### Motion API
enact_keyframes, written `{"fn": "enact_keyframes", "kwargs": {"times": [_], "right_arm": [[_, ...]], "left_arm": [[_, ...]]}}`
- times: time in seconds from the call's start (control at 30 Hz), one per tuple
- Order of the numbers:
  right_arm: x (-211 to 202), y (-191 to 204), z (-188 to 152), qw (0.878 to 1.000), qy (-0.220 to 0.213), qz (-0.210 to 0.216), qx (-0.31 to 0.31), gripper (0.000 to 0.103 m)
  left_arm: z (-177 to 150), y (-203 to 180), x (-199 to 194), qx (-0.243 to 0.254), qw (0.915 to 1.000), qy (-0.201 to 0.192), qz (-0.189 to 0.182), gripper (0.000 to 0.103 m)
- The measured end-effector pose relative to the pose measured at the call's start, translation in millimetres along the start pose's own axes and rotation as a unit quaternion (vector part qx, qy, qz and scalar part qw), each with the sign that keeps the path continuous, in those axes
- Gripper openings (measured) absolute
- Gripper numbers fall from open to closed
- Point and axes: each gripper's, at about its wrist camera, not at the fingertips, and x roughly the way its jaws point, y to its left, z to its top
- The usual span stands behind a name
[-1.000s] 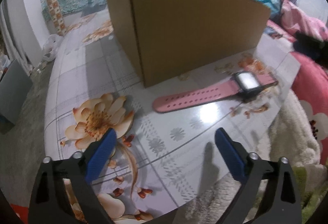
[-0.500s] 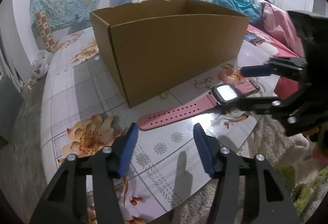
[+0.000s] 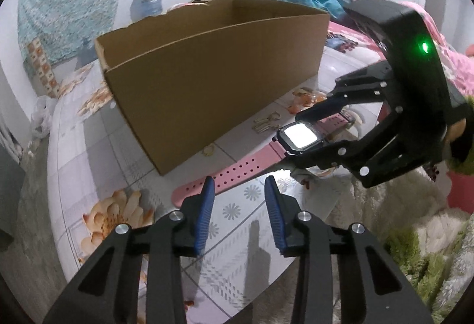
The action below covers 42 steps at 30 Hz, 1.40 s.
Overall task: Organize jewelry
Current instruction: 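Grasp the pink watch face with the right tool while the left tool grips its strap, then carry the pink watch into the box and open both tools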
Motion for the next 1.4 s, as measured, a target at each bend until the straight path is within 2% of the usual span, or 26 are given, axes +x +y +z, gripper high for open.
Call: {"fn": "enact_keyframes", "kwargs": {"times": [0.13, 0.3, 0.6, 0.63, 0.67, 0.7, 0.8, 0.93, 1.07, 1.27, 1.33, 1.4], "right_arm": [[-2, -17, 2, 0.998, 0.006, 0.054, 0.025, 0.050], [-5, -34, 2, 0.993, 0.011, 0.103, 0.050, 0.050], [-6, -54, -2, 0.980, 0.000, 0.176, 0.089, 0.049], [-6, -54, -3, 0.979, -0.003, 0.180, 0.092, 0.049], [-7, -55, -4, 0.979, -0.006, 0.182, 0.096, 0.049], [-9, -55, -5, 0.979, -0.009, 0.177, 0.097, 0.049], [-17, -54, -5, 0.982, -0.021, 0.155, 0.104, 0.050], [-35, -46, -13, 0.990, -0.048, 0.094, 0.095, 0.054], [-42, -37, -21, 0.995, -0.051, 0.032, 0.075, 0.054], [-36, -27, -26, 0.997, -0.039, -0.059, 0.031, 0.035], [-30, -23, -26, 0.996, -0.030, -0.084, 0.015, 0.019], [-25, -20, -26, 0.994, -0.026, -0.107, 0.002, 0.011]], "left_arm": [[2, -8, 8, 0.035, 0.9993, 0.008, 0.003, 0.034], [4, -21, 22, 0.073, 0.9970, 0.023, 0.014, 0.034], [11, -31, 38, 0.093, 0.9949, 0.021, 0.034, 0.034], [12, -31, 39, 0.090, 0.9952, 0.018, 0.033, 0.033], [13, -31, 40, 0.088, 0.9955, 0.016, 0.029, 0.023], [15, -31, 41, 0.084, 0.9960, 0.016, 0.026, 0.017], [19, -28, 42, 0.070, 0.9974, 0.014, 0.009, 0.010], [18, -27, 44, 0.069, 0.9974, 0.019, 0.002, 0.008], [20, -26, 46, 0.067, 0.9975, 0.021, -0.004, 0.008], [21, -27, 46, 0.069, 0.9974, 0.022, -0.003, 0.008], [21, -28, 47, 0.068, 0.9975, 0.021, -0.002, 0.008], [21, -28, 46, 0.069, 0.9974, 0.019, 0.003, 0.007]]}}
